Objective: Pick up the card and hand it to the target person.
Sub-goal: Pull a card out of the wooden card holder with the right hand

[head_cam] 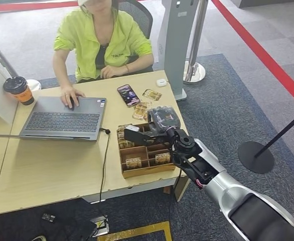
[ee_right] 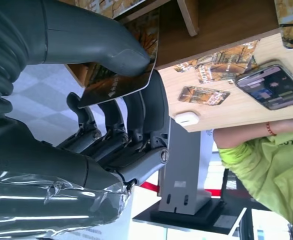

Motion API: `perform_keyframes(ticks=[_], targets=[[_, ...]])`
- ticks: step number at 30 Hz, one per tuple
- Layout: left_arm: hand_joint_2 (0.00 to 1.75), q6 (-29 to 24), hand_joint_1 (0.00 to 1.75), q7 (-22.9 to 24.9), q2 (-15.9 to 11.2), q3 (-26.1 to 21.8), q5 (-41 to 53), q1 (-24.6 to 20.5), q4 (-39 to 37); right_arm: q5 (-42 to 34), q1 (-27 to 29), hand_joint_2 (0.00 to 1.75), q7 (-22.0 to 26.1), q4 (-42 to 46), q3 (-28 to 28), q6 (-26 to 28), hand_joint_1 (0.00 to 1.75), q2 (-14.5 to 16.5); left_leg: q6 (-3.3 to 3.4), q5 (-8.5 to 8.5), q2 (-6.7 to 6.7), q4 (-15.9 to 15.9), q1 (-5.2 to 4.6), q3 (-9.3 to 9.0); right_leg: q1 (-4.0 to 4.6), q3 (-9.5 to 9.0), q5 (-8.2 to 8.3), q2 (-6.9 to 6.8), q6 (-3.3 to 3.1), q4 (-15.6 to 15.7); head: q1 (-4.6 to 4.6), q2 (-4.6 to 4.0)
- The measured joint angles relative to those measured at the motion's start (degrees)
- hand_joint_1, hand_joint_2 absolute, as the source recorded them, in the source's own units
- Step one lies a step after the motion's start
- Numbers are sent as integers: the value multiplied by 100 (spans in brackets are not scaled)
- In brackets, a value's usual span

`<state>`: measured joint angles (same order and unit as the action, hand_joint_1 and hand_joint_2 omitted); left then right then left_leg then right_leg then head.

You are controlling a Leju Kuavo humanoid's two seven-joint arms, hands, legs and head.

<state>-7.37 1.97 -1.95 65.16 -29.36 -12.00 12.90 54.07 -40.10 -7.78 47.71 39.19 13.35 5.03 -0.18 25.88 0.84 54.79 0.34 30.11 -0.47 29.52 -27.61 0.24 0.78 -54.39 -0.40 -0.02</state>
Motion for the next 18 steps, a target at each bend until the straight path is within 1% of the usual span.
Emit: perform_keyframes(ticks=[3, 7, 8, 10, 13, 16, 18], targets=[[175, 0, 0, -1, 0, 0, 1, 4, 0, 2, -4, 175, 1, 0, 0, -5, 141, 0, 0, 0, 0, 0, 0, 0, 0, 0, 0, 0, 0, 0, 1, 0], [175, 0, 0, -1, -1, 0, 1, 4, 0, 2, -9, 175, 2, 0, 0, -7, 134, 0, -1, -1, 0, 0, 0, 0, 0, 0, 0, 0, 0, 0, 1, 0], [175, 0, 0, -1, -2, 0, 1, 4, 0, 2, -10, 175, 3, 0, 0, -7, 134, 0, -1, -1, 0, 0, 0, 0, 0, 0, 0, 0, 0, 0, 1, 0], [175, 0, 0, -1, -2, 0, 1, 4, 0, 2, -11, 175, 4, 0, 0, -9, 140, 0, -1, -1, 0, 0, 0, 0, 0, 0, 0, 0, 0, 0, 1, 0], [175, 0, 0, -1, -3, 0, 1, 4, 0, 1, -13, 175, 11, 0, 0, -17, 153, 0, -1, -1, 0, 0, 0, 0, 0, 0, 0, 0, 0, 0, 1, 0], [175, 0, 0, 0, -4, 0, 1, 4, 0, -28, -19, 175, 33, 0, 0, -49, 170, 0, -1, -1, 0, 0, 0, 0, 0, 0, 0, 0, 0, 0, 1, 0], [175, 0, 0, 0, -5, 0, 0, 5, 0, -75, -26, 175, 74, 5, 0, -99, 175, 0, -1, -1, 0, 0, 0, 0, 0, 0, 0, 0, 0, 0, 1, 0]])
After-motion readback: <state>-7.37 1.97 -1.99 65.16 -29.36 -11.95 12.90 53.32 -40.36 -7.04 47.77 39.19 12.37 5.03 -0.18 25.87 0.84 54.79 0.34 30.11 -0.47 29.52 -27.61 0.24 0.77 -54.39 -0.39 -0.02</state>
